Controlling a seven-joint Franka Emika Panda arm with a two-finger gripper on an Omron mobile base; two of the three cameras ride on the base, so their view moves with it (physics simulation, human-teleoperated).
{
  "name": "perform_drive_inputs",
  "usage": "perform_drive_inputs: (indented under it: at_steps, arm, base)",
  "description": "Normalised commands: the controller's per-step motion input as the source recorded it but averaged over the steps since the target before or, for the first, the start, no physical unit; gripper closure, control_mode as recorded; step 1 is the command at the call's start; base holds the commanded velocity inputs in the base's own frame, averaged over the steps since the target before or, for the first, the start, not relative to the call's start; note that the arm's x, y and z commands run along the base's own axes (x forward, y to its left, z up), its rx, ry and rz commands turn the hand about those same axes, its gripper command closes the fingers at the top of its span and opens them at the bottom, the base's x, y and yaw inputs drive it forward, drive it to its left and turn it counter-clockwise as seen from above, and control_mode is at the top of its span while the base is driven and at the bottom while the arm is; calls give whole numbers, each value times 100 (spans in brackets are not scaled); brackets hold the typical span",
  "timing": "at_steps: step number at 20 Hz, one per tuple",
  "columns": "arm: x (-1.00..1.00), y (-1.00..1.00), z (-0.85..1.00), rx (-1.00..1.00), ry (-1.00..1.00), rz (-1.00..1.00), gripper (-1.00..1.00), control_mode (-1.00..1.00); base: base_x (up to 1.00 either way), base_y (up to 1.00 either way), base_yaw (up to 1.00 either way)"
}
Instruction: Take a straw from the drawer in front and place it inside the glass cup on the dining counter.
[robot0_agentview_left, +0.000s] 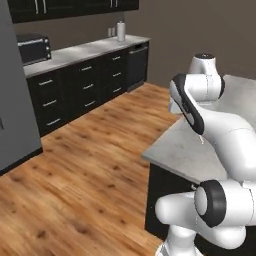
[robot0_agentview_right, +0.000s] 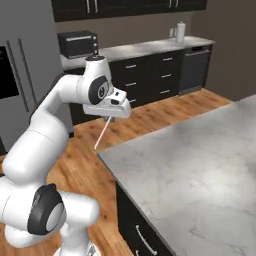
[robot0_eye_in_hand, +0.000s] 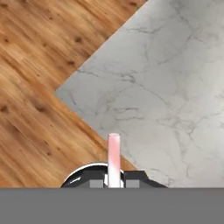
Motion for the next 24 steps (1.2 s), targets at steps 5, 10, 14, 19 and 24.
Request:
perform_drive_inputs:
  at_steps: [5, 10, 14, 19, 24]
  arm:
    - [0, 0, 0, 0, 0, 0, 100, 100]
    - [0, 0, 0, 0, 0, 0, 100, 100]
    - [0, 0, 0, 0, 0, 0, 100, 100]
    - [0, 0, 0, 0, 0, 0, 100, 100]
    - [0, 0, 0, 0, 0, 0, 100, 100]
  base:
    - [43, 44, 55]
    - [59, 49, 49]
    - [83, 34, 41]
    - [100, 12, 28]
    - [100, 5, 9]
